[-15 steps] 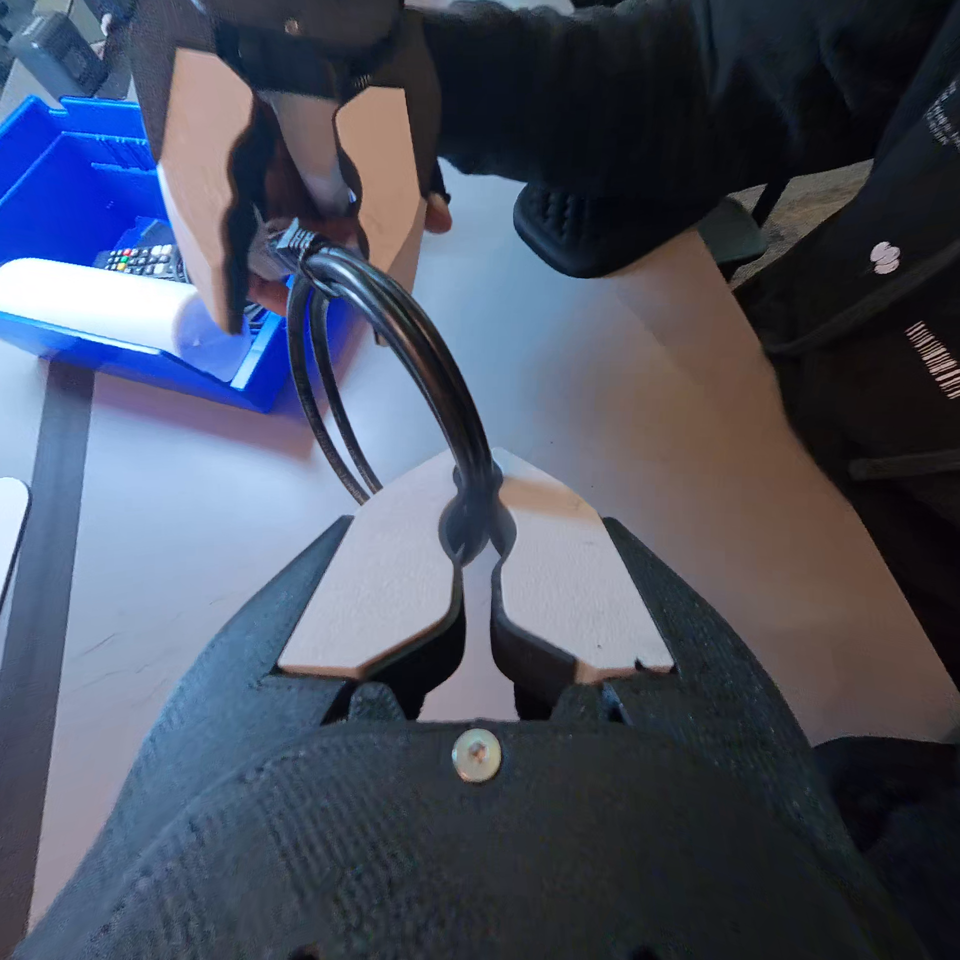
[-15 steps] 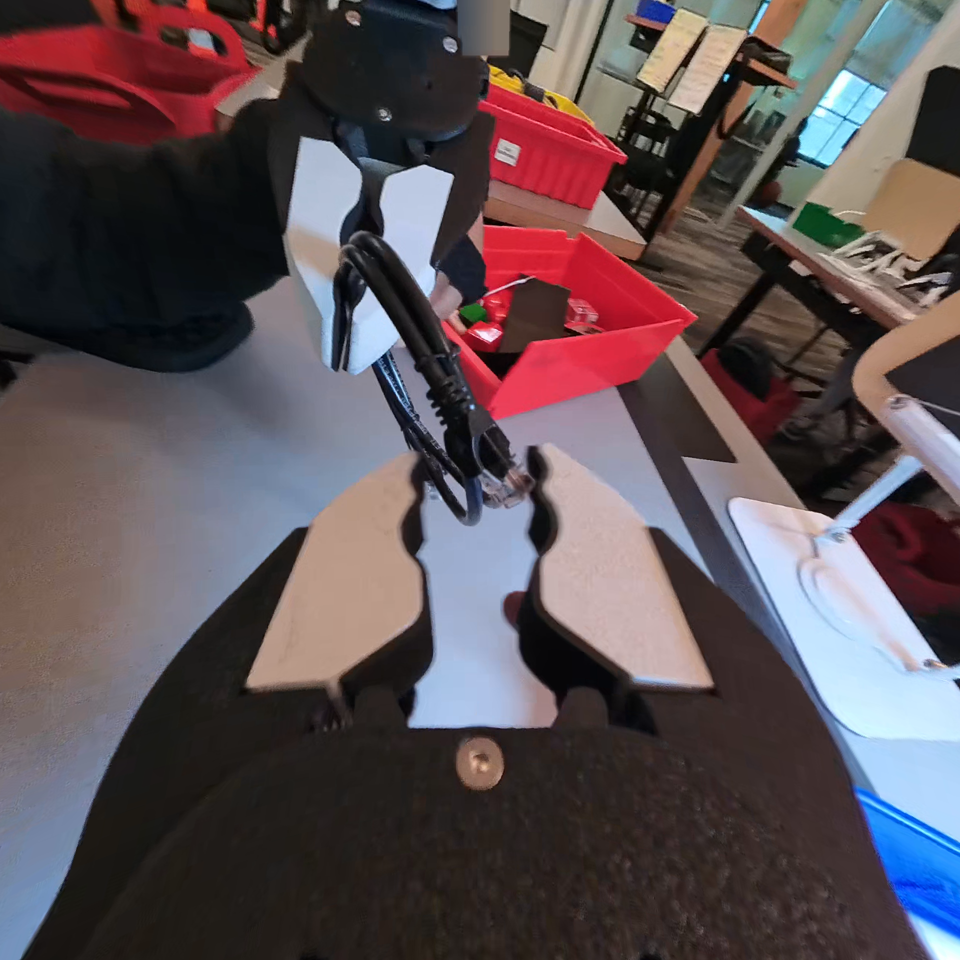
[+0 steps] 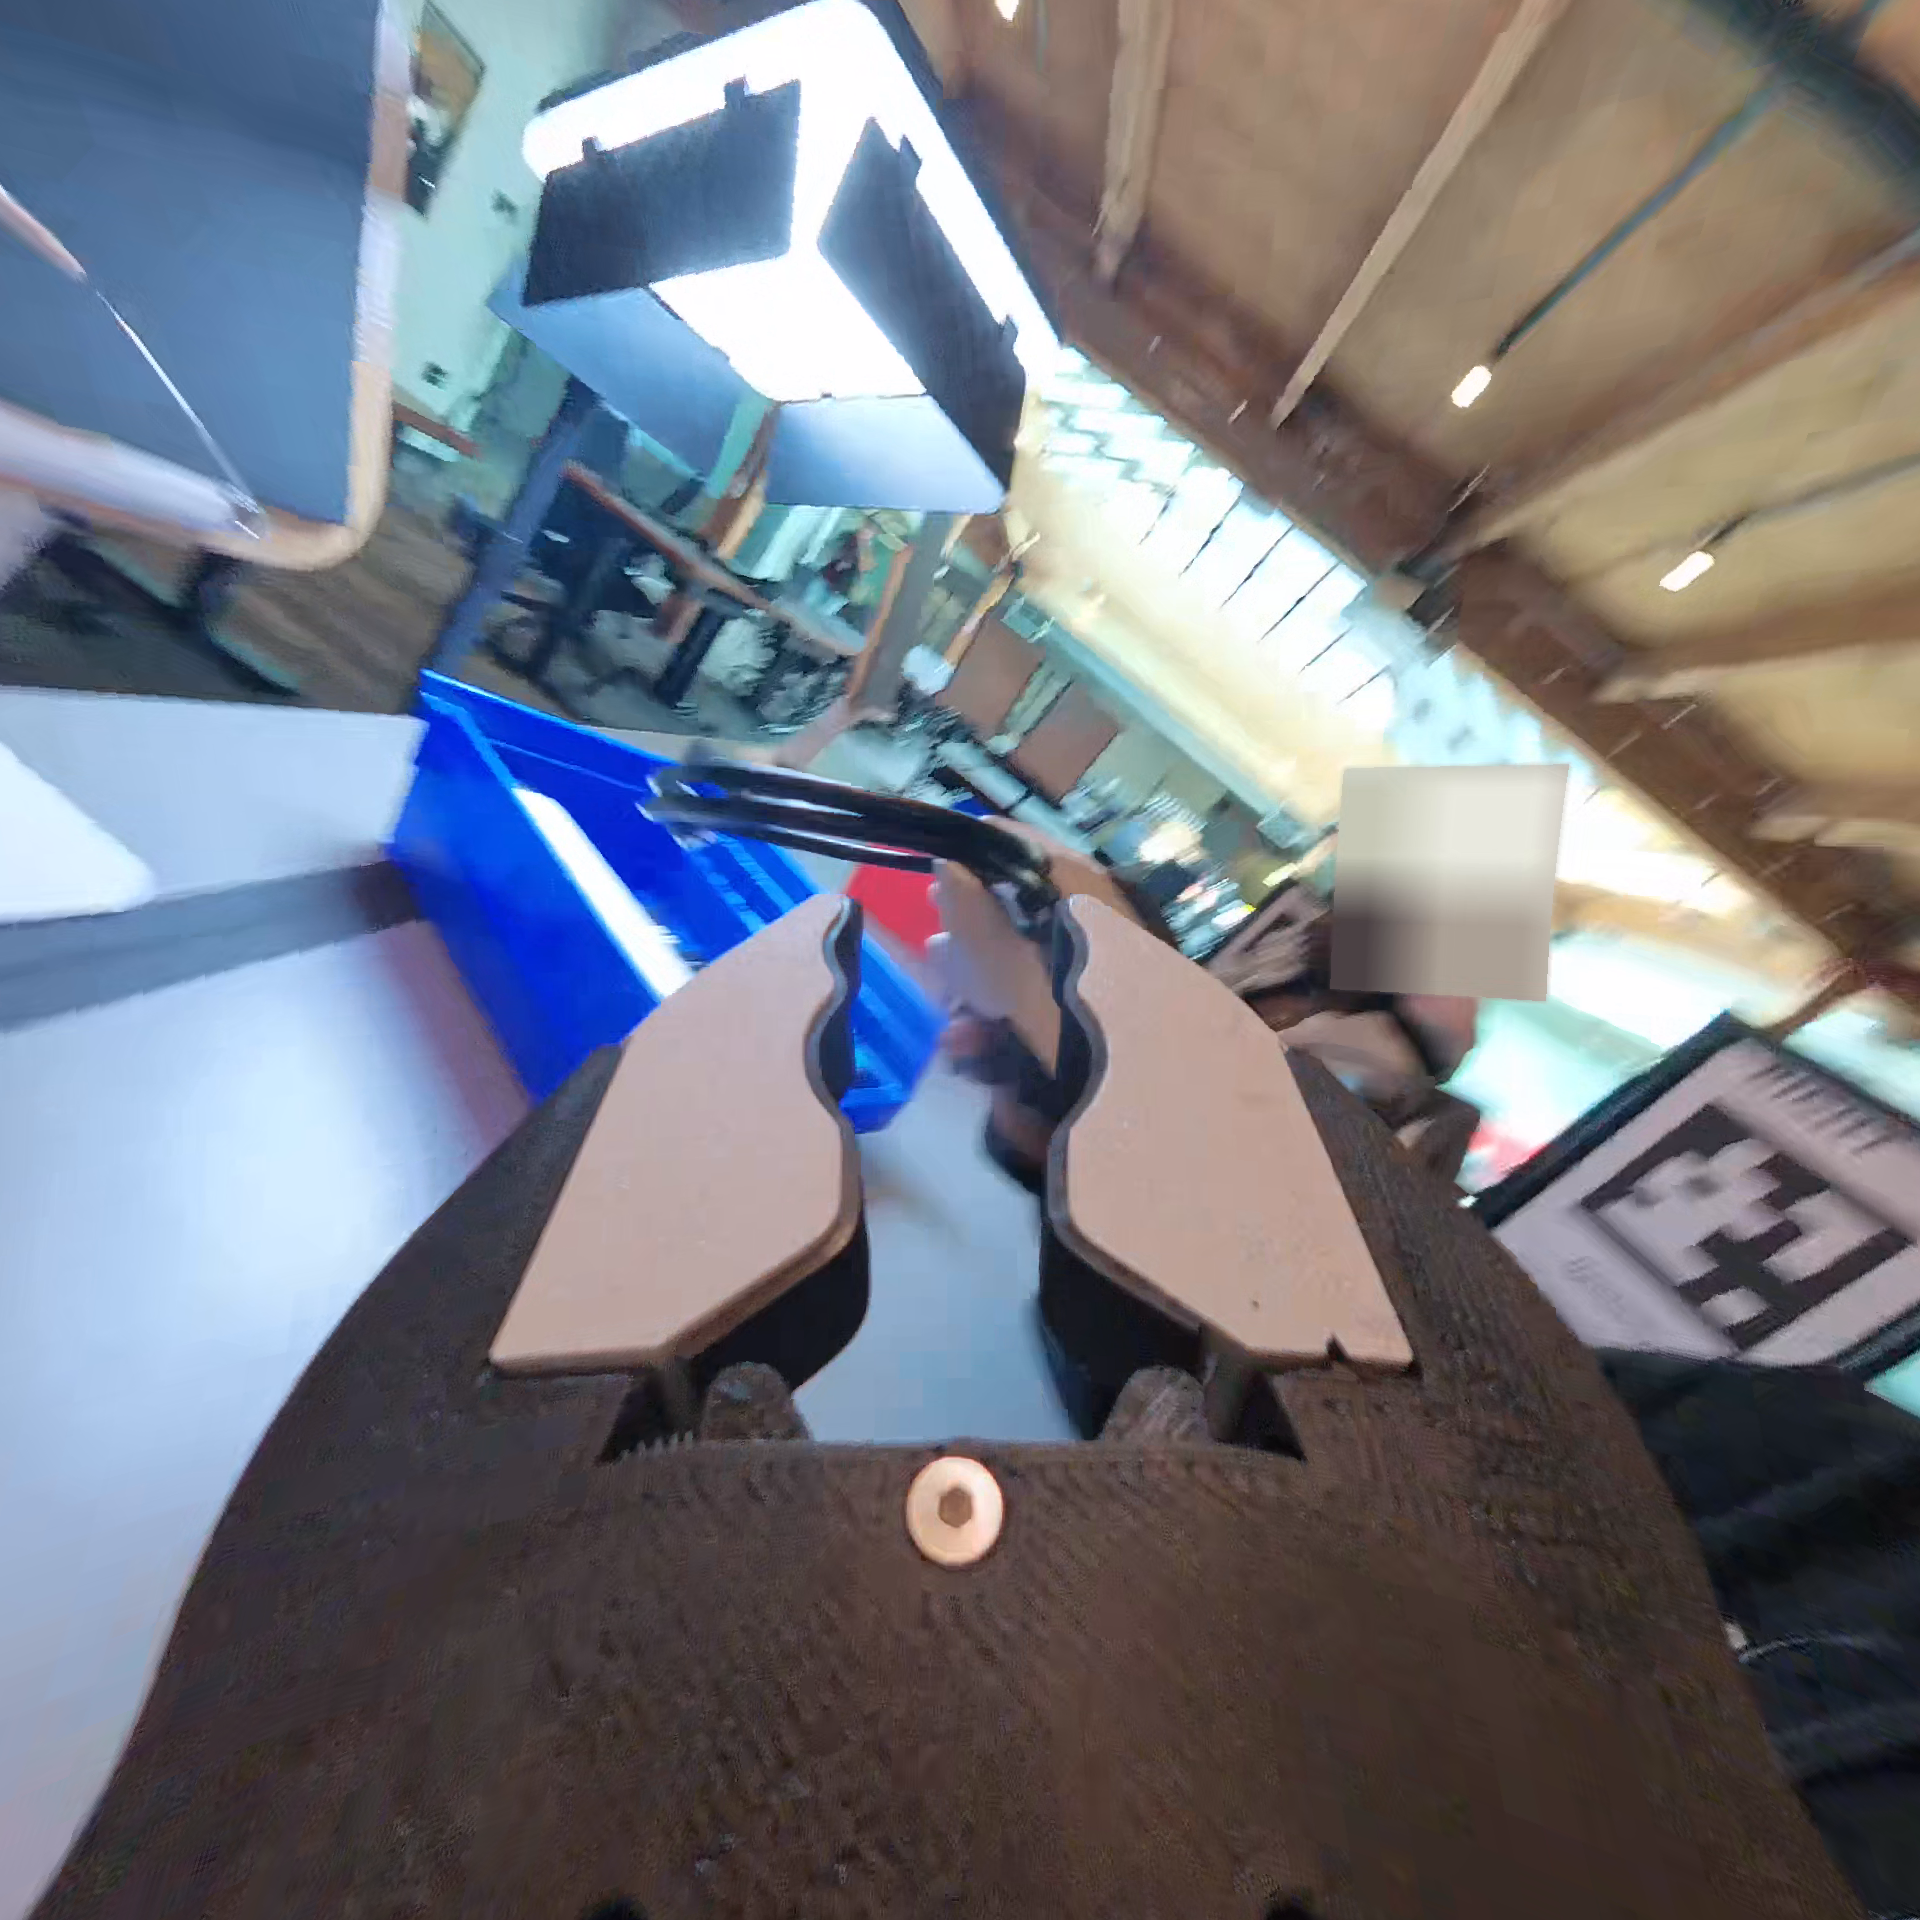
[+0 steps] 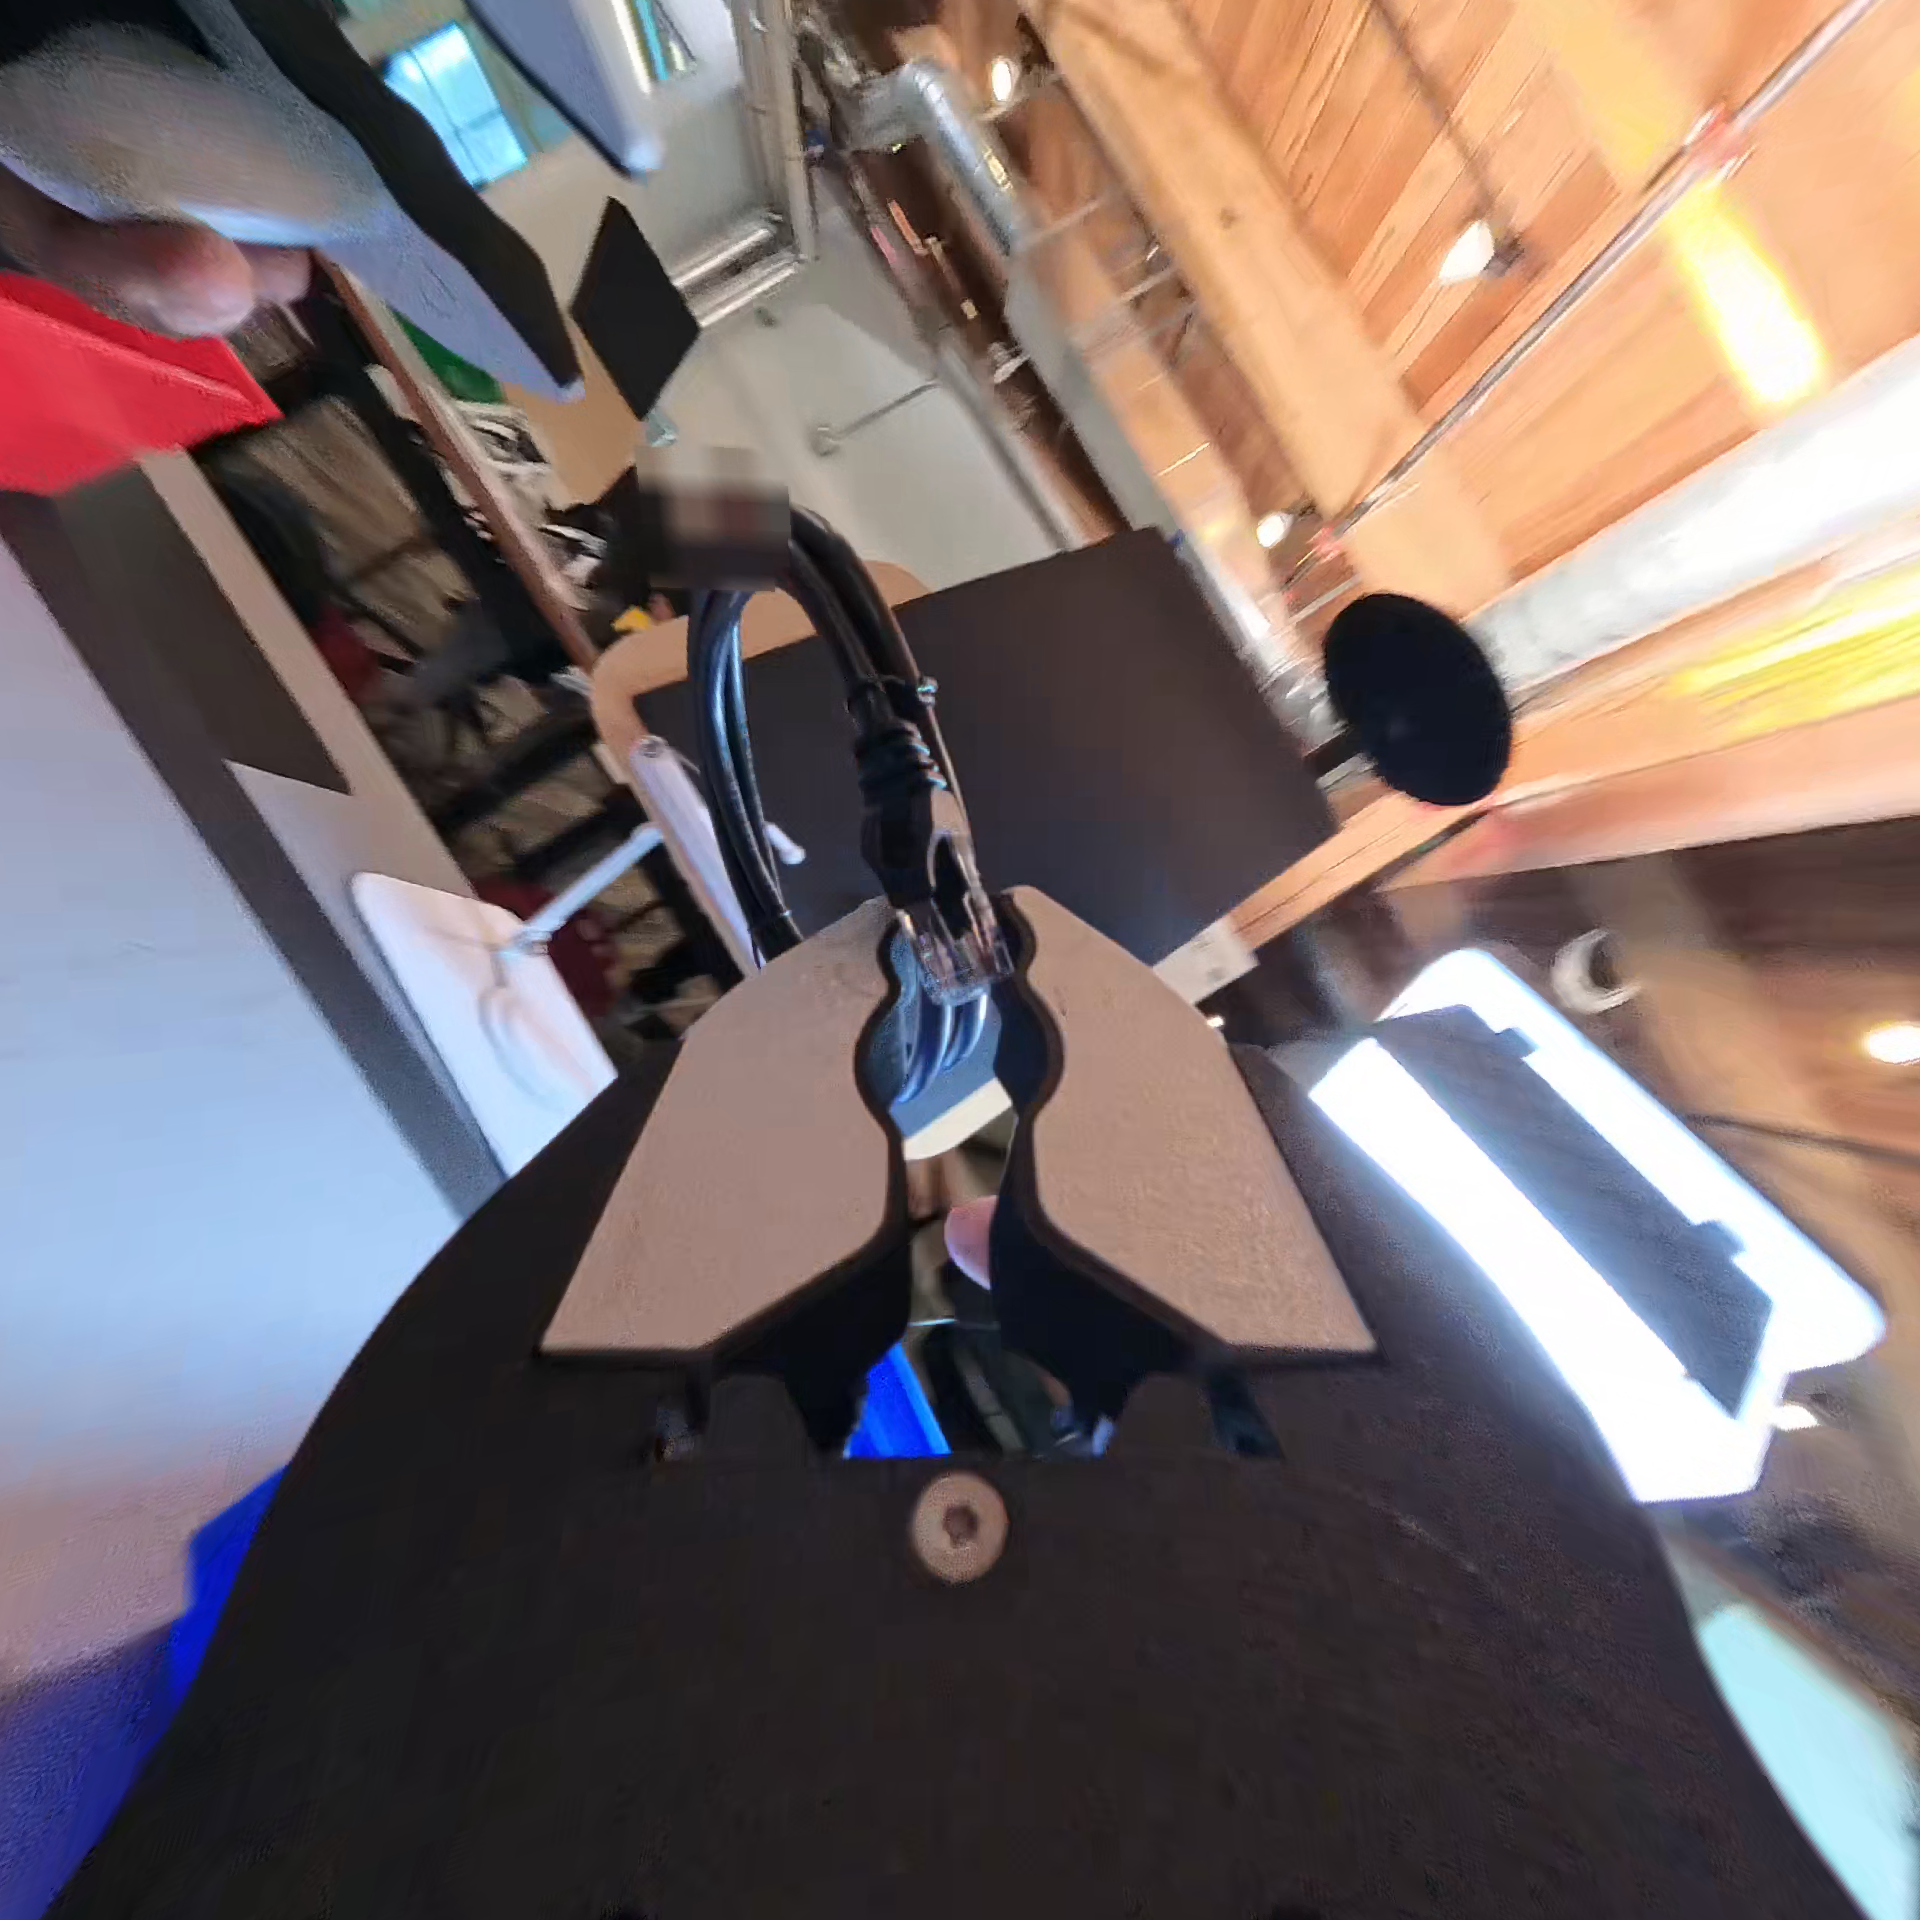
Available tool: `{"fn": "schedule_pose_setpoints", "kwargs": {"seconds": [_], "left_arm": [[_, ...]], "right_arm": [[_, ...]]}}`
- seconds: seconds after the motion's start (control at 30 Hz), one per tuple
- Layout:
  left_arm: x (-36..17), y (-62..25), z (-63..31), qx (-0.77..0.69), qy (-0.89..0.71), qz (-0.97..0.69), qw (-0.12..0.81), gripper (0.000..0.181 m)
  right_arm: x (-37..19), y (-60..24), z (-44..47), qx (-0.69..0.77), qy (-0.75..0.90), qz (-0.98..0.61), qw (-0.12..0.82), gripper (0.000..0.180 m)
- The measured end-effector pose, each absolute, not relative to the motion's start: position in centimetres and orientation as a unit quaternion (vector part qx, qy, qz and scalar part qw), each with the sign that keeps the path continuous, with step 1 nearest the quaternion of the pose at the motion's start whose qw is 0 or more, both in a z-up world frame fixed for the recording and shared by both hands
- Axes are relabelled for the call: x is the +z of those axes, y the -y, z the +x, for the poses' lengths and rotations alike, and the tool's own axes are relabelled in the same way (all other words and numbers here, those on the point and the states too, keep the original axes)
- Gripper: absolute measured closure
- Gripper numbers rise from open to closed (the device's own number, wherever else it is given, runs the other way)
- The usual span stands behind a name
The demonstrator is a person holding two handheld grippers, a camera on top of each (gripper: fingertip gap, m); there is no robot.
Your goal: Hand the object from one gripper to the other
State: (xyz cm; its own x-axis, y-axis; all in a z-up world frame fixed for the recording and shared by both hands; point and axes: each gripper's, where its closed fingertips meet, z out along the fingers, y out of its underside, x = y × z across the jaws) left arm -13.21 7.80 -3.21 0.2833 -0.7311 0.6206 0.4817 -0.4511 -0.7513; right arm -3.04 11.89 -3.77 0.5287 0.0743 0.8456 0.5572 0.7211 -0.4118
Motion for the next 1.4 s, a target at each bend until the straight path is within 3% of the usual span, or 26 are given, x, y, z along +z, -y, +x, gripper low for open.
{"fn": "schedule_pose_setpoints", "kwargs": {"seconds": [0.17,0.3,0.43,0.6,0.77,0.93,1.07,1.13,1.2,1.27,1.3,1.4], "left_arm": [[-5.5,-9.0,-11.0,-0.659,-0.017,-0.603,0.449,0.137],[-6.8,-10.1,-12.4,-0.648,0.012,-0.615,0.449,0.153],[-7.1,-10.3,-13.3,-0.645,0.001,-0.615,0.454,0.155],[-5.4,-9.3,-14.3,-0.572,-0.101,-0.626,0.521,0.166],[-5.5,-7.0,-14.1,-0.362,-0.308,-0.673,0.567,0.169],[-6.6,-3.9,-12.8,-0.202,-0.478,-0.660,0.544,0.168],[-6.8,-0.8,-10.7,-0.231,-0.544,-0.624,0.512,0.169],[-6.9,0.0,-9.7,-0.251,-0.555,-0.611,0.505,0.169],[-7.3,-0.2,-9.5,-0.257,-0.554,-0.611,0.504,0.169],[-6.9,-2.3,-10.8,-0.233,-0.511,-0.629,0.538,0.166],[-6.6,-3.5,-11.8,-0.225,-0.479,-0.639,0.558,0.153],[-5.2,-6.1,-15.4,-0.211,-0.390,-0.666,0.600,0.143]], "right_arm": [[-5.6,-10.7,-4.9,-0.216,0.492,-0.265,0.801,0.166],[-6.9,-8.9,-6.8,-0.227,0.519,-0.214,0.796,0.167],[-8.1,-7.2,-8.5,-0.224,0.548,-0.184,0.785,0.167],[-10.1,-7.1,-9.7,-0.190,0.598,-0.212,0.749,0.165],[-13.3,-6.7,-10.6,-0.088,0.678,-0.291,0.670,0.157],[-8.2,-6.4,-8.2,0.114,0.627,-0.386,0.667,0.151],[-7.3,-6.1,-6.0,0.215,0.634,-0.433,0.604,0.128],[-8.2,-4.7,-6.2,0.258,0.655,-0.427,0.568,0.137],[-8.5,-4.1,-6.6,0.257,0.665,-0.419,0.562,0.168],[-9.0,-5.5,-6.3,0.195,0.672,-0.449,0.556,0.168],[-8.9,-6.6,-5.8,0.156,0.668,-0.461,0.563,0.168],[-7.1,-10.7,-2.7,0.030,0.625,-0.484,0.611,0.169]]}}
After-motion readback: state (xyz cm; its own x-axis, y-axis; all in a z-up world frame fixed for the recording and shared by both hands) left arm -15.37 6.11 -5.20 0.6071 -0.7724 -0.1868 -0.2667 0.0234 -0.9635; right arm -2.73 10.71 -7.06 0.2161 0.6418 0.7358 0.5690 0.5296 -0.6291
